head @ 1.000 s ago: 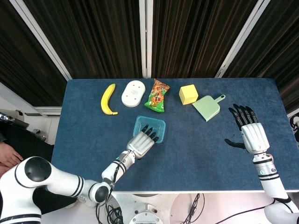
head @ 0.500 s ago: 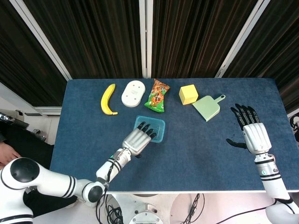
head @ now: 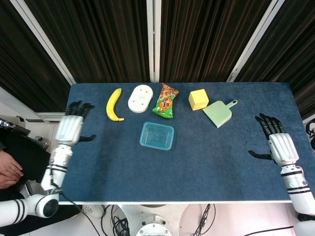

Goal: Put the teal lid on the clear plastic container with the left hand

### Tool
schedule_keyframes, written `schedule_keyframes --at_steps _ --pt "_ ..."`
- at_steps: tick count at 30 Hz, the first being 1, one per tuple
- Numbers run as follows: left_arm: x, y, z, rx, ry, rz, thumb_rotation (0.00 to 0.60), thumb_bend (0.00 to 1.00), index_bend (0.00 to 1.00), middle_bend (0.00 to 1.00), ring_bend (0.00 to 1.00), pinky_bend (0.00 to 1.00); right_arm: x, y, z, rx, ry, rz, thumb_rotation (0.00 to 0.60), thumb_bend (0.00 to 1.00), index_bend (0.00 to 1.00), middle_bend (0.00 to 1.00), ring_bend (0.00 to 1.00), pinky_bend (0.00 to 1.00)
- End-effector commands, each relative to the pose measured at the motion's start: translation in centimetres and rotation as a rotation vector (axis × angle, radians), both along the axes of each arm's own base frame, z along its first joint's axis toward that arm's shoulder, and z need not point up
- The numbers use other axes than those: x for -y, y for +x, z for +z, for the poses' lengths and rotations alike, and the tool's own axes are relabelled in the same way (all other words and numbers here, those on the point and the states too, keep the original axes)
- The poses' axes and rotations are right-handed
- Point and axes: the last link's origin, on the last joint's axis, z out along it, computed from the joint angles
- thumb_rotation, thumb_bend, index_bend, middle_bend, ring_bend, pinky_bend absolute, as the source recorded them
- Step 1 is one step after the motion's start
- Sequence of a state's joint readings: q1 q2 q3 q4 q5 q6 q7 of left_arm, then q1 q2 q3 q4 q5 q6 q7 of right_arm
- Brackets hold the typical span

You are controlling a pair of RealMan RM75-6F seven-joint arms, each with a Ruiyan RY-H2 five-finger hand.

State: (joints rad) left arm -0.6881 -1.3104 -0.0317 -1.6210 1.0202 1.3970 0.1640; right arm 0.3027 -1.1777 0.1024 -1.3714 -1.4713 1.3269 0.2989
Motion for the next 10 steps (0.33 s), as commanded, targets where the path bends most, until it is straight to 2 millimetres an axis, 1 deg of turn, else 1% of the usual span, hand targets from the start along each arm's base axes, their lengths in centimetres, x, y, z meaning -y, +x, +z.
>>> schedule_keyframes --at_steps 1,3,5,7,10 --pt "4.4 -7.5 3.8 -0.102 0.133 0.081 0.600 0.02 0.18 0.13 0.00 0.00 -1.7 -0.9 1.0 0.023 -0.037 -0.021 0.600 0.03 0.00 0.00 0.00 0.00" --pt "6.6 -9.2 4.6 -0.112 0.158 0.119 0.600 0.02 0.18 0.13 0.00 0.00 -2.7 -1.4 1.3 0.038 -0.051 -0.036 0.600 0.03 0.00 0.00 0.00 0.00" --pt "8.5 -10.3 5.1 -0.102 0.181 0.146 0.600 0.02 0.18 0.13 0.00 0.00 -3.6 -1.7 1.2 0.044 -0.049 -0.046 0.600 0.03 0.00 0.00 0.00 0.00" --pt "10.8 -11.0 5.4 -0.098 0.190 0.168 0.600 0.02 0.18 0.13 0.00 0.00 -4.6 -1.8 0.9 0.059 -0.043 -0.049 0.600 0.03 0.00 0.00 0.00 0.00" --pt "13.5 -11.3 5.2 -0.110 0.193 0.184 0.600 0.02 0.18 0.13 0.00 0.00 -5.8 -2.0 0.8 0.064 -0.053 -0.052 0.600 0.03 0.00 0.00 0.00 0.00"
